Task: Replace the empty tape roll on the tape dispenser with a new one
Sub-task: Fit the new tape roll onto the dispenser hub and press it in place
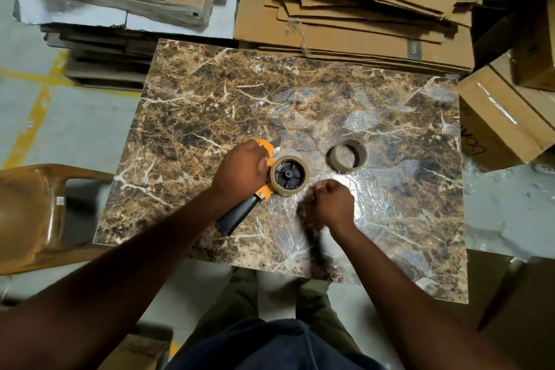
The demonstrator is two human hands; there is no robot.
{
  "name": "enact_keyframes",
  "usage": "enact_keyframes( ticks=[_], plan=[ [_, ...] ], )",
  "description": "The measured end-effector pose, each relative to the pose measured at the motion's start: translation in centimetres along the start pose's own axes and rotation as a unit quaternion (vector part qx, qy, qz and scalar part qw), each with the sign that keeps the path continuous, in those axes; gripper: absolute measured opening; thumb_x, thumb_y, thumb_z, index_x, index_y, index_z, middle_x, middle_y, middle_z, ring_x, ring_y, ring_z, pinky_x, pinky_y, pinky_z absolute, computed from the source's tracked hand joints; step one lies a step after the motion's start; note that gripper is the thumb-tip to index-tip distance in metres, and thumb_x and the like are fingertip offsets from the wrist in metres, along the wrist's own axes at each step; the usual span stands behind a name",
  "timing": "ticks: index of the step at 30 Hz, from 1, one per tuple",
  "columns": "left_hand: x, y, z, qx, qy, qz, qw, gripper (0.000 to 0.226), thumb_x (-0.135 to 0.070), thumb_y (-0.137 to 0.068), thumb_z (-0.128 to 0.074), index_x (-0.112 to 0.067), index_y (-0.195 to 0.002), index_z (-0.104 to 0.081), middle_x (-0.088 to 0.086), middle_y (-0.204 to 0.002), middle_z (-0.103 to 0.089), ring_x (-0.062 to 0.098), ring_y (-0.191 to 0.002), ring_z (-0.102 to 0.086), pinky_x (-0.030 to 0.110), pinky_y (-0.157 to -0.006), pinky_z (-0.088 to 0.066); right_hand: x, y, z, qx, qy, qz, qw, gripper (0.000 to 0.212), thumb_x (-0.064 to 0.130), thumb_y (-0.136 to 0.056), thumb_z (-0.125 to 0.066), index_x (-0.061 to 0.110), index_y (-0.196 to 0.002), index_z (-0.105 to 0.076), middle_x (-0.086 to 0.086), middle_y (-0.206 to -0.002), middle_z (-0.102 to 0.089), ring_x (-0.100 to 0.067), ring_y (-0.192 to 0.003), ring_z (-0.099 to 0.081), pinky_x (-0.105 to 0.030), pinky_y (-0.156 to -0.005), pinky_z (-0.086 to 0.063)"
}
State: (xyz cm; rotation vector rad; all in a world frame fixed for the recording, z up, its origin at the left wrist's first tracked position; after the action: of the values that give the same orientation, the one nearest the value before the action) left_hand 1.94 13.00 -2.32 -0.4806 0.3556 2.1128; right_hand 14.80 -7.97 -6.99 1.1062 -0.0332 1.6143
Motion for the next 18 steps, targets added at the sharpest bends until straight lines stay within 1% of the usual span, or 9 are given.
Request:
enact_keyframes(
  ticks=[1, 3, 5, 7, 10, 12, 14, 16, 18],
  plan=[
    [-0.3, 0.8, 0.2, -0.011, -0.015, 0.000, 1.000, 0.020, -0.016, -0.092, -0.057, -0.008, -0.101, -0.073, 0.008, -0.094, -0.060, 0.026, -0.089, -0.057, 0.040, -0.074, -0.051, 0.8, -0.4, 0.5, -0.004, 0.016, 0.039, 0.999, 0.018, 0.013, -0.099, -0.058, 0.015, -0.101, -0.076, -0.007, -0.092, -0.075, -0.027, -0.080, -0.068, -0.029, -0.067, -0.049],
    [-1.3, 2.3, 0.2, -0.016, -0.038, -0.005, 0.999, 0.019, -0.021, -0.089, -0.061, -0.010, -0.100, -0.073, 0.004, -0.097, -0.058, 0.023, -0.094, -0.055, 0.042, -0.082, -0.051, 2.5, -1.4, 0.3, 0.023, 0.061, 0.121, 0.991, 0.034, 0.010, -0.098, -0.058, 0.019, -0.129, -0.071, -0.007, -0.115, -0.074, -0.027, -0.094, -0.071, -0.035, -0.082, -0.056],
    [-2.0, 3.3, -0.7, 0.004, -0.053, 0.003, 0.999, 0.022, -0.028, -0.088, -0.064, -0.012, -0.100, -0.073, 0.004, -0.106, -0.061, 0.024, -0.105, -0.056, 0.046, -0.096, -0.048, 3.6, -2.0, -0.6, 0.076, 0.088, 0.158, 0.981, 0.042, 0.008, -0.099, -0.057, 0.020, -0.138, -0.068, -0.008, -0.127, -0.072, -0.028, -0.107, -0.071, -0.034, -0.092, -0.054],
    [-1.9, 4.0, -2.0, 0.029, -0.081, 0.019, 0.996, 0.028, -0.036, -0.090, -0.064, -0.015, -0.104, -0.074, 0.006, -0.121, -0.064, 0.024, -0.120, -0.054, 0.049, -0.109, -0.040, 3.8, -2.1, -1.0, 0.096, 0.094, 0.161, 0.978, 0.039, 0.005, -0.100, -0.055, 0.018, -0.133, -0.072, -0.006, -0.128, -0.074, -0.023, -0.110, -0.070, -0.026, -0.089, -0.048],
    [-1.8, 4.3, -3.4, 0.051, -0.131, 0.016, 0.990, 0.037, -0.044, -0.090, -0.059, -0.018, -0.110, -0.075, 0.006, -0.144, -0.060, 0.026, -0.139, -0.045, 0.050, -0.118, -0.032, 3.2, -1.8, -0.3, 0.070, 0.074, 0.127, 0.987, 0.029, 0.004, -0.099, -0.056, 0.014, -0.114, -0.078, -0.003, -0.106, -0.079, -0.014, -0.085, -0.067, -0.023, -0.073, -0.044],
    [-2.0, 4.3, -3.5, 0.058, -0.147, 0.014, 0.987, 0.044, -0.044, -0.090, -0.055, -0.016, -0.119, -0.072, 0.007, -0.150, -0.056, 0.028, -0.143, -0.041, 0.051, -0.121, -0.029, 2.0, -1.7, -0.4, 0.069, 0.037, 0.091, 0.993, 0.025, 0.002, -0.098, -0.054, 0.011, -0.097, -0.077, -0.001, -0.089, -0.077, -0.010, -0.073, -0.065, -0.023, -0.068, -0.044],
    [-2.3, 4.3, -3.3, 0.055, -0.154, 0.022, 0.986, 0.046, -0.040, -0.091, -0.055, -0.015, -0.127, -0.067, 0.007, -0.148, -0.058, 0.029, -0.143, -0.043, 0.052, -0.123, -0.027, 0.7, -1.7, -0.9, 0.088, -0.005, 0.048, 0.995, 0.029, -0.003, -0.095, -0.052, 0.011, -0.085, -0.075, 0.004, -0.082, -0.077, -0.003, -0.073, -0.068, -0.024, -0.073, -0.047],
    [-2.4, 4.4, -2.7, 0.037, -0.148, 0.033, 0.988, 0.039, -0.034, -0.092, -0.060, -0.014, -0.125, -0.065, 0.008, -0.138, -0.064, 0.030, -0.137, -0.049, 0.053, -0.122, -0.032, 0.1, -1.8, -1.0, 0.091, -0.015, 0.033, 0.995, 0.031, -0.002, -0.092, -0.053, 0.016, -0.081, -0.075, 0.004, -0.083, -0.079, -0.009, -0.082, -0.073, -0.030, -0.082, -0.055],
    [-2.6, 4.7, -2.3, 0.019, -0.135, 0.037, 0.990, 0.031, -0.030, -0.091, -0.062, -0.012, -0.115, -0.069, 0.009, -0.127, -0.068, 0.030, -0.129, -0.053, 0.052, -0.117, -0.038, 0.7, -1.9, -0.7, 0.078, -0.005, 0.049, 0.996, 0.027, 0.003, -0.095, -0.055, 0.019, -0.093, -0.077, 0.003, -0.090, -0.078, -0.018, -0.085, -0.073, -0.027, -0.080, -0.055]
  ],
)
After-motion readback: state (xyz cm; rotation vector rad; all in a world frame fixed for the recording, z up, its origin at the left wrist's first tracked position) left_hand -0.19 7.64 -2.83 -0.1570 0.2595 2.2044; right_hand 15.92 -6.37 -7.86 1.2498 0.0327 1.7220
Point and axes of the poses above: each hand's wrist, its own y-axis away from the middle knuckle, its own z-axis out of the back of the hand, x = y × z, the point moved 7 cm from there along -y, towards the middle knuckle
